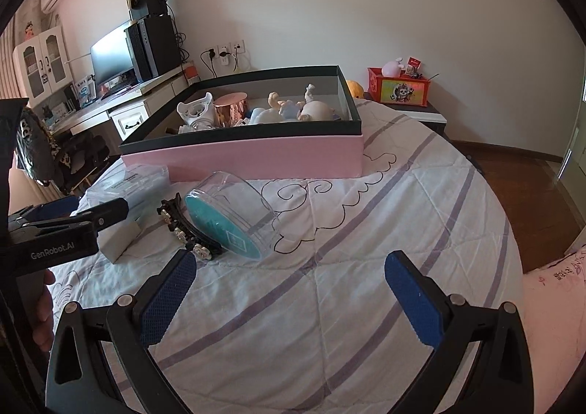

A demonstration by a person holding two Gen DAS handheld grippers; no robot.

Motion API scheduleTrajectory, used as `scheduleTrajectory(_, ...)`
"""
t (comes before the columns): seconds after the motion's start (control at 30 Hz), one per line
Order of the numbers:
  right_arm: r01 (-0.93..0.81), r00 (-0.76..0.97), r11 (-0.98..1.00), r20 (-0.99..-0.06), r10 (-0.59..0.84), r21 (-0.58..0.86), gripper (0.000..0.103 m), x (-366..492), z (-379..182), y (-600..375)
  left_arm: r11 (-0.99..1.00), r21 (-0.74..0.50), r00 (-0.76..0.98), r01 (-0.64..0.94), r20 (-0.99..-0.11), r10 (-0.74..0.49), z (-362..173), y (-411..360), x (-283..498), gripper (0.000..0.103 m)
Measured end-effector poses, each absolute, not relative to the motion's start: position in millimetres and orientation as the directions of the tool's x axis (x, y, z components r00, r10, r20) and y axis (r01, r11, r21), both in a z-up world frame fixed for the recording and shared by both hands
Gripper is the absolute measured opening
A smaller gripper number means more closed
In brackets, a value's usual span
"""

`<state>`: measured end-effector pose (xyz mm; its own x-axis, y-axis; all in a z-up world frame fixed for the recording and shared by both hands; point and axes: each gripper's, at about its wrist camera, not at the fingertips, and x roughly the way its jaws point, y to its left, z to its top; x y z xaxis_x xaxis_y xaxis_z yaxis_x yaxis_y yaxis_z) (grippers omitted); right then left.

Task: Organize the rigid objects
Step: 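Grasp the clear Dental Flossers box with the left tool while the right tool grasps the clear round container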

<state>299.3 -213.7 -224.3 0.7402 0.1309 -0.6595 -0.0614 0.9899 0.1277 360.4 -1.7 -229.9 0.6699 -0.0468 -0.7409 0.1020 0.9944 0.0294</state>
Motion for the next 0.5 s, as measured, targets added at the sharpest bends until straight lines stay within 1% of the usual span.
scheduleTrajectory(0.07,-0.078,0.732,0.988,-0.665,0.149,0.136,0.103,308.4,-224.5,-210.1,0.992,0.048,0.667,0.117,-0.744,-0.042,-233.4,-6.9,367.0,0.103)
scheduleTrajectory(0.13,-0.096,0.721,0.986,-0.674,0.162,0.135,0.103,319.7,-224.8,-204.5,0.993,0.034,0.667,0.115,-0.743,-0.052,-234.5,-5.8,372.8,0.102)
scheduleTrajectory(0.17,-0.110,0.719,0.985,-0.674,0.173,0.136,0.103,325.8,-225.3,-202.2,0.993,0.018,0.670,0.113,-0.740,-0.062,-234.6,-3.8,374.7,0.094)
scheduleTrajectory(0.2,-0.122,0.707,0.983,-0.684,0.182,0.136,0.103,332.9,-226.8,-199.8,0.993,0.007,0.666,0.117,-0.742,-0.073,-235.7,-2.4,376.6,0.080)
scheduleTrajectory(0.23,-0.132,0.686,0.982,-0.703,0.187,0.133,0.103,341.1,-228.4,-197.0,0.992,-0.006,0.654,0.126,-0.752,-0.087,-237.8,-1.0,378.5,0.073)
scheduleTrajectory(0.27,-0.148,0.676,0.980,-0.710,0.199,0.134,0.103,347.1,-229.1,-194.4,0.991,-0.014,0.643,0.130,-0.760,-0.095,-240.6,0.0,380.1,0.063)
scheduleTrajectory(0.33,-0.200,0.658,0.970,-0.714,0.240,0.142,0.098,358.3,-232.0,-190.4,0.991,-0.006,0.647,0.134,-0.757,-0.092,-242.3,1.5,378.8,0.061)
scheduleTrajectory(0.37,-0.213,0.639,0.964,-0.724,0.260,0.159,0.086,363.4,-234.1,-190.0,0.991,-0.003,0.653,0.135,-0.751,-0.092,-241.3,2.1,377.0,0.061)
scheduleTrajectory(0.4,-0.224,0.627,0.959,-0.727,0.279,0.175,0.064,366.8,-235.8,-189.7,0.991,-0.007,0.659,0.134,-0.746,-0.094,-239.6,3.4,374.9,0.061)
scheduleTrajectory(0.43,-0.232,0.620,0.957,-0.731,0.285,0.176,0.053,368.8,-237.3,-188.4,0.991,-0.013,0.664,0.136,-0.741,-0.101,-237.5,4.6,372.8,0.061)
scheduleTrajectory(0.47,-0.239,0.611,0.958,-0.741,0.277,0.161,0.038,369.6,-239.6,-186.0,0.990,-0.014,0.666,0.138,-0.738,-0.103,-236.1,5.4,370.6,0.061)
scheduleTrajectory(0.5,-0.246,0.613,0.958,-0.742,0.274,0.150,0.038,368.3,-240.6,-184.2,0.991,-0.013,0.673,0.133,-0.733,-0.100,-233.8,6.4,367.7,0.061)
